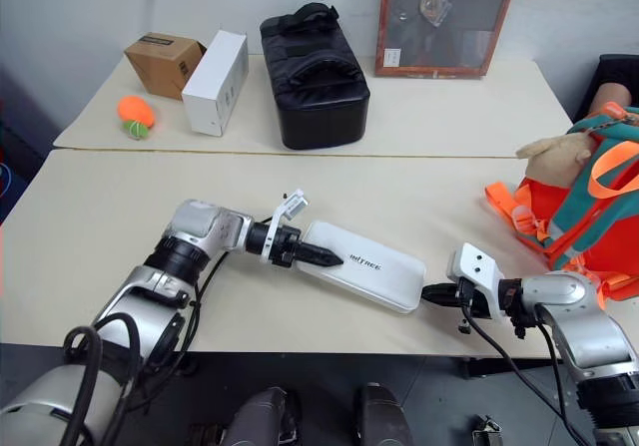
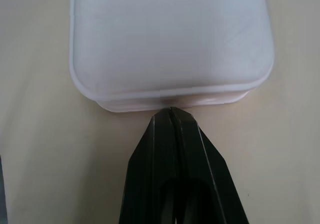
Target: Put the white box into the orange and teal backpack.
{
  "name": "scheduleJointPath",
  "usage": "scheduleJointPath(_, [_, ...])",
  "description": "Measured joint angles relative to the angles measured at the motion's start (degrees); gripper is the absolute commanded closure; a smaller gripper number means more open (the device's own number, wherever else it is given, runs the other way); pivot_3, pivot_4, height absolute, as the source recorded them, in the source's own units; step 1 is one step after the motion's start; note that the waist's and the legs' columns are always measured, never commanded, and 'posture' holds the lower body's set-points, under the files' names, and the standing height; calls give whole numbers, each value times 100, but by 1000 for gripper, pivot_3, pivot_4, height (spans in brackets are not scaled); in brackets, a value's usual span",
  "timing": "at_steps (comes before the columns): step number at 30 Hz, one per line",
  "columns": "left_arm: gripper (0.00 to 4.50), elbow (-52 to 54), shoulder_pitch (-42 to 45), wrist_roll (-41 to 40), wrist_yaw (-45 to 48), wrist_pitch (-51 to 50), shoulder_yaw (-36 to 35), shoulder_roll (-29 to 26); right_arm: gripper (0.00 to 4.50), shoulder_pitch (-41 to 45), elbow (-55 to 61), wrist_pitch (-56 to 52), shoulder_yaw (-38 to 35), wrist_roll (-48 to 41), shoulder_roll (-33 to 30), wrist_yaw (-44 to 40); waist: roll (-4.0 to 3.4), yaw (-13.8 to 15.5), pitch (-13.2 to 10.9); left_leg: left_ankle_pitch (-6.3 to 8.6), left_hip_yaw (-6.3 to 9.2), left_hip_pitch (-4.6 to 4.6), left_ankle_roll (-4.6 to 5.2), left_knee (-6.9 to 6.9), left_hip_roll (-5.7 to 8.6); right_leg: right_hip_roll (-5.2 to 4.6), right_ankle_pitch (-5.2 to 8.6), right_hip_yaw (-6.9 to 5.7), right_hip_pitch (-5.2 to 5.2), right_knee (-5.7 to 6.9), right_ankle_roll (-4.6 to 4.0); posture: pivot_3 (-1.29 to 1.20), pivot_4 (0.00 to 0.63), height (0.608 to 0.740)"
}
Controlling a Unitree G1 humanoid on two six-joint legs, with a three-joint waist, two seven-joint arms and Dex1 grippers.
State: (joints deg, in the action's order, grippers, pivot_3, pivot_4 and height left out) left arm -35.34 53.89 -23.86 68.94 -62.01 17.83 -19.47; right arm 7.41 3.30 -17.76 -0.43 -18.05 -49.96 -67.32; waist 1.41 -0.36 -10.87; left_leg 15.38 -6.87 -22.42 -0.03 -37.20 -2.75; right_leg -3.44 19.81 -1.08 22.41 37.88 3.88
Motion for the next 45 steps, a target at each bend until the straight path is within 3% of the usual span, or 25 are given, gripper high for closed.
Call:
scheduleJointPath(5, [3151, 121, -28, -143, 315, -166, -56, -3, 4500, -43, 18, -3, -10, -15, 34, 124, 1, 6, 0, 0, 1, -1, 3, -10, 0, -2, 0, 0, -6, -1, 0, 0, 150, 740])
scheduleJointPath(13, [3193, 880, -305, -457, 49, -728, -667, -221, 4500, -423, 374, -145, -275, -177, 80, 432, 1, -25, -1, -3, 2, -6, -2, 7, -3, 0, 2, 1, 9, 4, -2, 0, 150, 740])
scheduleJointPath(16, [3193, 1576, -666, -694, -242, -898, -1155, -325, 3907, -860, 815, -736, -948, -625, 105, 739, 0, -16, -1, -3, 3, -8, -1, 6, -3, -3, 2, 2, 9, 4, -2, 0, 150, 740])
scheduleJointPath(21, [3193, 2810, -1521, -1238, -954, -1241, -2419, -583, 2182, -2255, 1973, -1906, -2672, -1612, 177, 1129, 1, 5, -1, -3, 12, -7, -2, 9, -5, -3, 1, -1, 2, 1, -2, 0, 150, 740])
scheduleJointPath(27, [3193, 3735, -1918, -1921, -1747, -1759, -3718, -614, 68, -2802, 2089, -2958, -5067, -2686, 330, 1650, 3, 17, -2, 2, 14, -1, 9, 12, -1, -6, 0, -1, -8, -6, 1, 0, 150, 740])
scheduleJointPath(29, [3193, 3952, -1918, -2146, -2057, -1813, -4135, -520, 26, -2668, 1884, -3063, -5406, -2797, 330, 1868, 9, 15, -2, 4, 14, 0, 11, 13, -1, -5, 0, -2, -9, -10, 1, 0, 150, 740])
scheduleJointPath(32, [3193, 4118, -1843, -2421, -2430, -1833, -4394, -331, 26, -2339, 1587, -3142, -5303, -2799, 335, 2187, 10, 5, -2, 1, 10, -1, 6, 13, 2, -4, 0, 1, -6, -9, 1, 0, 150, 740])
scheduleJointPath(41, [3193, 4278, -1668, -2960, -2918, -1805, -4436, -430, 26, -1365, 918, -3204, -5029, -2863, 477, 2762, 10, -16, -2, -2, -1, -2, -8, 18, -1, 6, 0, 8, 1, -10, 3, 0, 150, 740])
scheduleJointPath(45, [3193, 4388, -1700, -3206, -3053, -1780, -4422, -437, 26, -622, 370, -3058, -4573, -2826, 477, 2826, 10, -49, -2, -3, -3, 0, -9, 18, 0, 7, -2, 11, 2, -8, 6, 0, 150, 740])
